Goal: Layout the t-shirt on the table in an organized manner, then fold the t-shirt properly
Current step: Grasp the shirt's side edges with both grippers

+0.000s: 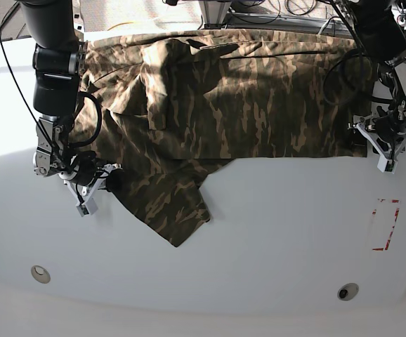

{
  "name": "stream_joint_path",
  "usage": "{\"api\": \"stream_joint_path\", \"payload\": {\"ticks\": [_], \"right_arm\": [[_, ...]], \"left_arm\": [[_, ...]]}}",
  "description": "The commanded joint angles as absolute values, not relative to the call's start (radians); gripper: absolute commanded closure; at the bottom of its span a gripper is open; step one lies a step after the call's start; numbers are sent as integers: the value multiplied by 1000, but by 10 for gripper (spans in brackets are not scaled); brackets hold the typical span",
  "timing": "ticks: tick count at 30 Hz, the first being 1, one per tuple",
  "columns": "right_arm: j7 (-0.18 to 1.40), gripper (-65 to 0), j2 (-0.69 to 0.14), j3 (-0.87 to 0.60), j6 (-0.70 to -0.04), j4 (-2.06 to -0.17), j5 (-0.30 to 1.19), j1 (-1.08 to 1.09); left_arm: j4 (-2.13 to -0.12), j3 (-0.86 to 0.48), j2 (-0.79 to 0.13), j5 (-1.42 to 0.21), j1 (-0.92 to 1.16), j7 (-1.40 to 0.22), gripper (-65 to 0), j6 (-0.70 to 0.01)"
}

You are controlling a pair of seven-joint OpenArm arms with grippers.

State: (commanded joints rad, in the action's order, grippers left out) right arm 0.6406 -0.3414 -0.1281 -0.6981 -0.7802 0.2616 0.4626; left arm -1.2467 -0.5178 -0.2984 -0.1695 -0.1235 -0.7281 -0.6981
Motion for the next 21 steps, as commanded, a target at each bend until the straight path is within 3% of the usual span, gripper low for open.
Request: {"api": "stream_joint_path", "payload": {"ticks": [18,21], "right_arm": [[641,0,-344,-128,-698,-780,265,463],[641,0,-344,-128,-698,-780,266,463]], "left_arm": [[-1245,-464,-297,-170,-134,-728,-425,-698],[-1242,-464,-297,-170,-133,-728,-382,-698]]}}
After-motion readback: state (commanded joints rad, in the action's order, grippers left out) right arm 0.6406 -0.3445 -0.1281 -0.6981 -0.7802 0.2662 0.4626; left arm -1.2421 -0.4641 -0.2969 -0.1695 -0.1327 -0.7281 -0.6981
